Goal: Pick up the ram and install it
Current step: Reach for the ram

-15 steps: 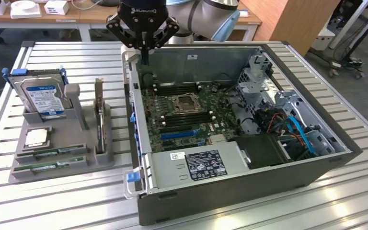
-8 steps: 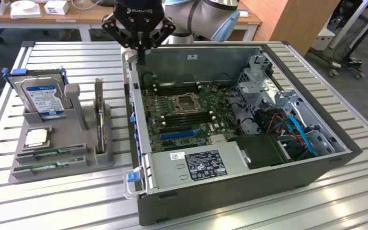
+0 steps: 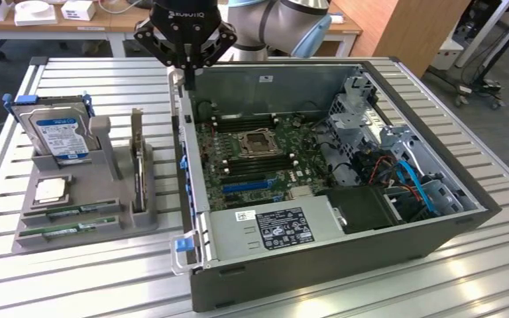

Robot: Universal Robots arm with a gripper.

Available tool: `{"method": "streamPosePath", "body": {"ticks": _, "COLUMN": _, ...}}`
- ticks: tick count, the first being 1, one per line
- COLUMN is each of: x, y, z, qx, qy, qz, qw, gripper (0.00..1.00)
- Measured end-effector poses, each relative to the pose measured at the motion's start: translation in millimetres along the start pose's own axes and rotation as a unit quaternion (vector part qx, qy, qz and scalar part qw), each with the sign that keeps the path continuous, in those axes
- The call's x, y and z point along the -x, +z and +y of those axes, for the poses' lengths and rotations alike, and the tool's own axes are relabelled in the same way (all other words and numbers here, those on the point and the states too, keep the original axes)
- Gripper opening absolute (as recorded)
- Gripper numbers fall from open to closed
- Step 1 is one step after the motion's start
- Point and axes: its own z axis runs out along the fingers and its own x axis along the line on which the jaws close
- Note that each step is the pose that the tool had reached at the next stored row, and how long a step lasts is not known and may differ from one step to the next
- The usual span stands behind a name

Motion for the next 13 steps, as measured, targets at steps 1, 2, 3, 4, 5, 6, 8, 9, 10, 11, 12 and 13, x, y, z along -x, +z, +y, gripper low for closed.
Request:
{"method": "streamPosePath", "body": {"ticks": 1, "x": -1.1, "y": 0.0, "z": -0.1, "qx": 0.0000, "qy": 0.000, "qz": 0.0000, "qw": 1.0000, "gripper": 0.10}}
{"method": "streamPosePath", "body": {"ticks": 2, "x": -2.3, "y": -0.1, "z": -0.2, "qx": 0.0000, "qy": 0.000, "qz": 0.0000, "qw": 1.0000, "gripper": 0.10}}
{"method": "streamPosePath", "body": {"ticks": 3, "x": -3.6, "y": -0.1, "z": -0.3, "qx": 0.0000, "qy": 0.000, "qz": 0.0000, "qw": 1.0000, "gripper": 0.10}}
{"method": "streamPosePath", "body": {"ticks": 4, "x": -4.9, "y": -0.1, "z": -0.4, "qx": 0.0000, "qy": 0.000, "qz": 0.0000, "qw": 1.0000, "gripper": 0.10}}
{"method": "streamPosePath", "body": {"ticks": 5, "x": -6.2, "y": -0.1, "z": -0.5, "qx": 0.0000, "qy": 0.000, "qz": 0.0000, "qw": 1.0000, "gripper": 0.10}}
{"method": "streamPosePath", "body": {"ticks": 6, "x": -7.6, "y": -0.2, "z": -0.6, "qx": 0.0000, "qy": 0.000, "qz": 0.0000, "qw": 1.0000, "gripper": 0.10}}
{"method": "streamPosePath", "body": {"ticks": 8, "x": -10.0, "y": -0.3, "z": -0.7, "qx": 0.0000, "qy": 0.000, "qz": 0.0000, "qw": 1.0000, "gripper": 0.10}}
{"method": "streamPosePath", "body": {"ticks": 9, "x": -11.2, "y": -0.3, "z": -0.8, "qx": 0.0000, "qy": 0.000, "qz": 0.0000, "qw": 1.0000, "gripper": 0.10}}
{"method": "streamPosePath", "body": {"ticks": 10, "x": -12.4, "y": -0.3, "z": -0.9, "qx": 0.0000, "qy": 0.000, "qz": 0.0000, "qw": 1.0000, "gripper": 0.10}}
{"method": "streamPosePath", "body": {"ticks": 11, "x": -13.5, "y": -0.3, "z": -1.0, "qx": 0.0000, "qy": 0.000, "qz": 0.0000, "qw": 1.0000, "gripper": 0.10}}
{"method": "streamPosePath", "body": {"ticks": 12, "x": -14.8, "y": -0.3, "z": -1.1, "qx": 0.0000, "qy": 0.000, "qz": 0.0000, "qw": 1.0000, "gripper": 0.10}}
{"method": "streamPosePath", "body": {"ticks": 13, "x": -16.0, "y": -0.4, "z": -1.2, "qx": 0.0000, "qy": 0.000, "qz": 0.0000, "qw": 1.0000, "gripper": 0.10}}
